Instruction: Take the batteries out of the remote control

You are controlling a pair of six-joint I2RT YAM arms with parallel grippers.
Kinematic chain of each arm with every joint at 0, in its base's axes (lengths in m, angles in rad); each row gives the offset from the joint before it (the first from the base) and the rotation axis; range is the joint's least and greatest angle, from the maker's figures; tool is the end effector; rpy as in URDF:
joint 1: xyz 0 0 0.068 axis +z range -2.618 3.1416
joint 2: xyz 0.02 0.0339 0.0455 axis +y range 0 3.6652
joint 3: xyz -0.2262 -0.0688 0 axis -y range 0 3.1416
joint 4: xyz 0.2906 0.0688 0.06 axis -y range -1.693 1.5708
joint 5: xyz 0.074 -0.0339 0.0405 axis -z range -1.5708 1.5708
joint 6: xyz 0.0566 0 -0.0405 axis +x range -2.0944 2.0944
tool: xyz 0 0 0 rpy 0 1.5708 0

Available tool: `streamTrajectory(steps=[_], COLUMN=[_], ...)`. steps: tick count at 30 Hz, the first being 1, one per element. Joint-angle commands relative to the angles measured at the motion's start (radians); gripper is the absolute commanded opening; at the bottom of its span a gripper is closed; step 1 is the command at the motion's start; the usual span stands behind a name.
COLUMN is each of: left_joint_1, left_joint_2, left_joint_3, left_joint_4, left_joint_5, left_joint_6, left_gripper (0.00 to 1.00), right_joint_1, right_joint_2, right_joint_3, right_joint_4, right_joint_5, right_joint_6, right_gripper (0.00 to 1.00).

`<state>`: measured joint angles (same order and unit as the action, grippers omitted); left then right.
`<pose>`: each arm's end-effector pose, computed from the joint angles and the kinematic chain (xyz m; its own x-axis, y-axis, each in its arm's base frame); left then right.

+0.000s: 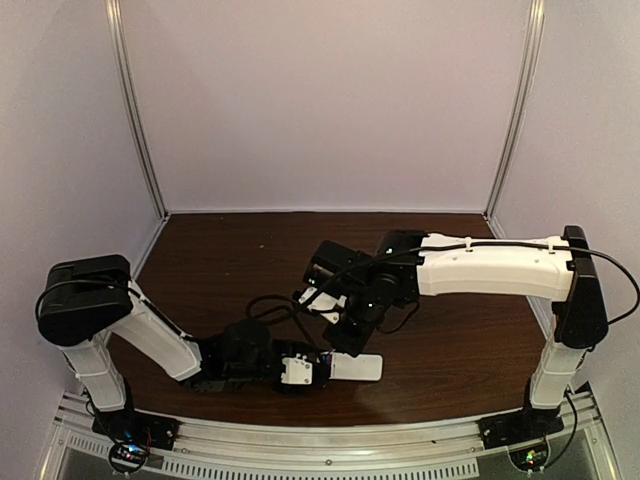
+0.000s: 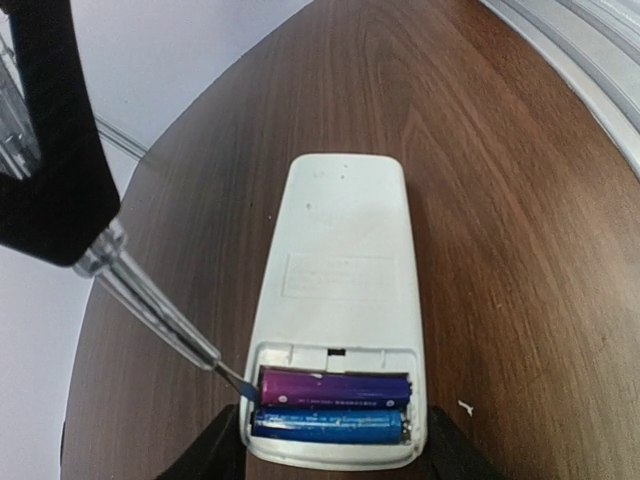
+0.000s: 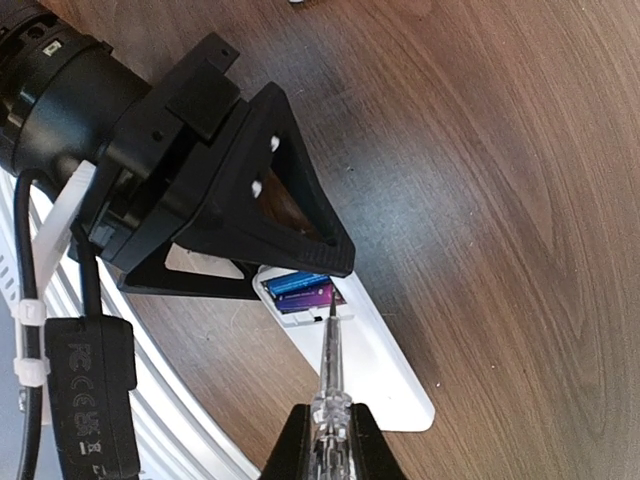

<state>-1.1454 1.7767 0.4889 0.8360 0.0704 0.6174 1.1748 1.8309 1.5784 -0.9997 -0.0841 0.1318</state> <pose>0.1294 -0.2953 0.0157 0.3942 0.5292 -0.7513 0.8665 0.0584 0.4958 0.1558 0.3851 0.1938 -0.4853 -0.8213 -0.3000 -0.8733 0.4721 0.1202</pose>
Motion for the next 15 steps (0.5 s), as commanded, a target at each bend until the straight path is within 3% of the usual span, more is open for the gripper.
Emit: streamTrajectory(steps=[1, 15], left_joint_1=[0.033, 0.064], left_joint_2=[-0.01, 0.011], left_joint_3=[0.006, 0.007], left_joint_4=[0.105, 0.124], left_joint_5=[-0.053, -0.09], left_joint_6=[-0.022, -0.036], left_gripper=[0.0, 0.0], right_joint_1=[0.027, 0.035], right_joint_2=[-0.013, -0.008], right_joint_3=[-0.027, -0.021], right_joint_4=[-0.026, -0.035], right_joint_5=[-0.061, -0.042], right_joint_6=[0.019, 0.039], right_gripper=[0.0, 0.0])
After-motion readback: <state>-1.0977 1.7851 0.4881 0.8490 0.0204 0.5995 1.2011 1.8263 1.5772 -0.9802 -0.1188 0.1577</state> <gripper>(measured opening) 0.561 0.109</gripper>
